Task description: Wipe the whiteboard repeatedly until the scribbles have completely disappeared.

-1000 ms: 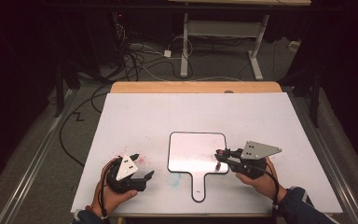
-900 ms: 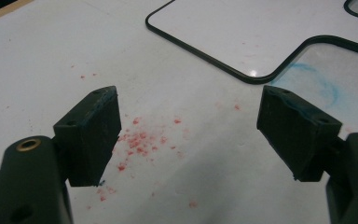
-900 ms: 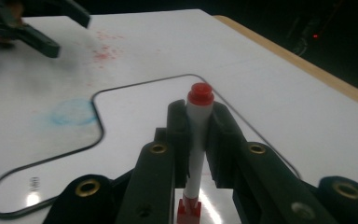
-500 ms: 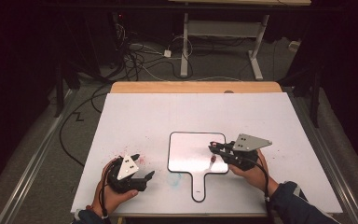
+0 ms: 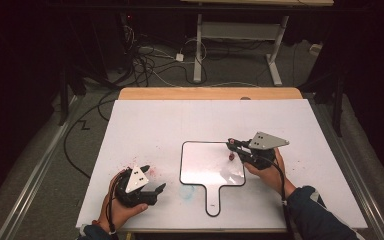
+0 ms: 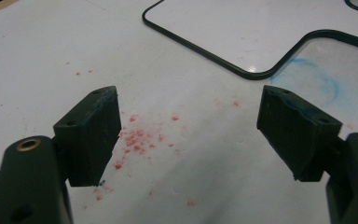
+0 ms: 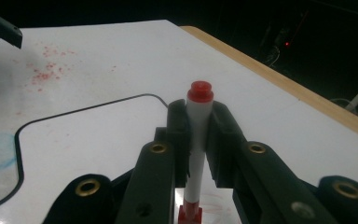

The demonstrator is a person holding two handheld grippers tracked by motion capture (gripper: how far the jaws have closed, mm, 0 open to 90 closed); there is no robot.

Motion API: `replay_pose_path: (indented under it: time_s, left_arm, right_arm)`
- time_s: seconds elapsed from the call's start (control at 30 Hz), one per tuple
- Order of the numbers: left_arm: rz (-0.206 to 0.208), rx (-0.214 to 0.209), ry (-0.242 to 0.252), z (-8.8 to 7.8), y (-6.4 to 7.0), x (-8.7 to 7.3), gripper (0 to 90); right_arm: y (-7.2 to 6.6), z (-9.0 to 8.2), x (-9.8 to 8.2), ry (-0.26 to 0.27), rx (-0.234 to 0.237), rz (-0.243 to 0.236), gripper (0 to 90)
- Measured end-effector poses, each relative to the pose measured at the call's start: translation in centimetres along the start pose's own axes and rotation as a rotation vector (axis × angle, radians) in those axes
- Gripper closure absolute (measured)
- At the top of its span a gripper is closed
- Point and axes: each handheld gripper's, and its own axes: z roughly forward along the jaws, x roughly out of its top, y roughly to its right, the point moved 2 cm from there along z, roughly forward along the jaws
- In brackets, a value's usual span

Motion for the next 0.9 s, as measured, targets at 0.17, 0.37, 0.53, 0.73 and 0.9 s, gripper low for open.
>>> replay_pose_path:
  time_s: [0.17, 0.37, 0.53, 0.73, 0.9]
  left_arm:
    - [0.001, -0.002, -0.002, 0.0, 0.0, 0.0, 20.8]
    - [0.003, -0.004, -0.002, 0.0, 0.1, 0.0, 20.8]
    - [0.004, -0.005, 0.003, 0.0, 0.0, 0.1, 20.8]
    - [0.006, -0.007, 0.002, 0.0, 0.0, 0.0, 20.8]
    - [0.002, -0.008, 0.002, 0.1, 0.0, 0.0, 20.9]
  right_arm:
    - [-1.5, -0.5, 0.2, -0.004, 0.108, 0.026, 81.5]
    - [-1.0, -0.7, 0.2, -0.011, 0.096, 0.000, 81.5]
    - [1.7, -1.0, -0.6, -0.008, -0.009, 0.024, 81.5]
    - [1.5, -0.8, -0.5, 0.000, 0.013, 0.029, 81.4]
    - [-0.5, -0.6, -0.1, 0.004, 0.109, -0.017, 81.5]
